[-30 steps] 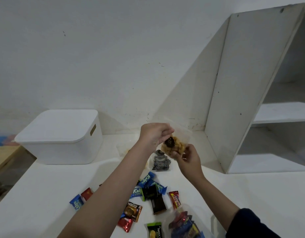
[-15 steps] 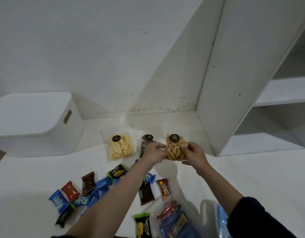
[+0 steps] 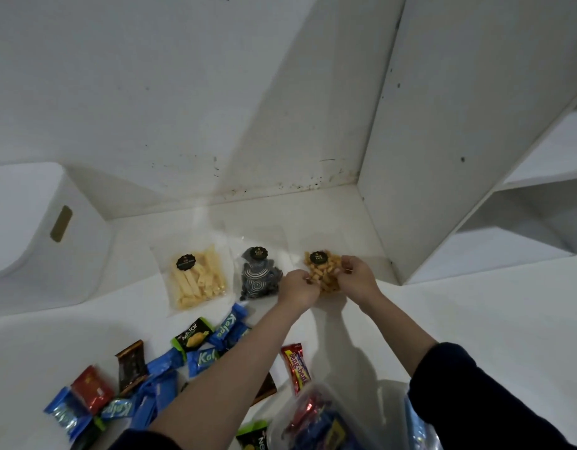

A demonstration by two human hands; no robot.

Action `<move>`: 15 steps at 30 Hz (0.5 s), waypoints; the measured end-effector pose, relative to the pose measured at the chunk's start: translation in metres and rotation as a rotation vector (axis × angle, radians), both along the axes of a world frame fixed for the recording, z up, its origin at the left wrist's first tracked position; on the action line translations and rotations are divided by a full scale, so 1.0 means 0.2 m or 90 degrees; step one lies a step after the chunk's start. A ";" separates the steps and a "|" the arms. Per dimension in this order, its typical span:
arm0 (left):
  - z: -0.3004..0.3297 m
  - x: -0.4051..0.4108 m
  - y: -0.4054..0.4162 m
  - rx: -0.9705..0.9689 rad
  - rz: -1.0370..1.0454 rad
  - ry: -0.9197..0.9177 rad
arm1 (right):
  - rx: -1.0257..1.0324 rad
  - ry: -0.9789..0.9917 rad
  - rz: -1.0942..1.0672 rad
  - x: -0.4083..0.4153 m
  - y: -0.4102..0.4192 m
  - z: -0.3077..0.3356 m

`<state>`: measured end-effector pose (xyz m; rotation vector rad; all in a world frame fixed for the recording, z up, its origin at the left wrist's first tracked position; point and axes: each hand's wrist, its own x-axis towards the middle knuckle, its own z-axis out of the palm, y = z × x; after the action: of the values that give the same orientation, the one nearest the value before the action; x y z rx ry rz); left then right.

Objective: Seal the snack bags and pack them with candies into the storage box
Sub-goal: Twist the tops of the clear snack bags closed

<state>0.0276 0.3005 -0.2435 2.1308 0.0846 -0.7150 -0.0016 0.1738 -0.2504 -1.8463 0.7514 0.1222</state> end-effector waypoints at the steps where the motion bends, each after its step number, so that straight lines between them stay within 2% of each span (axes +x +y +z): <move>1: 0.00 0.00 0.00 -0.004 0.000 0.007 | -0.005 0.003 0.007 0.00 0.00 0.00; 6: 0.06 -0.03 0.07 -0.065 0.023 0.032 | -0.031 -0.044 0.007 -0.02 0.06 0.06; 10: 0.14 -0.07 0.23 -0.069 0.077 -0.035 | -0.050 -0.100 0.023 -0.06 0.18 0.15; 15: 0.26 -0.17 0.51 -0.126 0.176 -0.103 | -0.097 -0.085 0.094 -0.12 0.46 0.26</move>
<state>-0.0058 0.4030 -0.1910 1.9304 0.2078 -0.3716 -0.0259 0.2655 -0.1983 -2.0323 0.5445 0.0363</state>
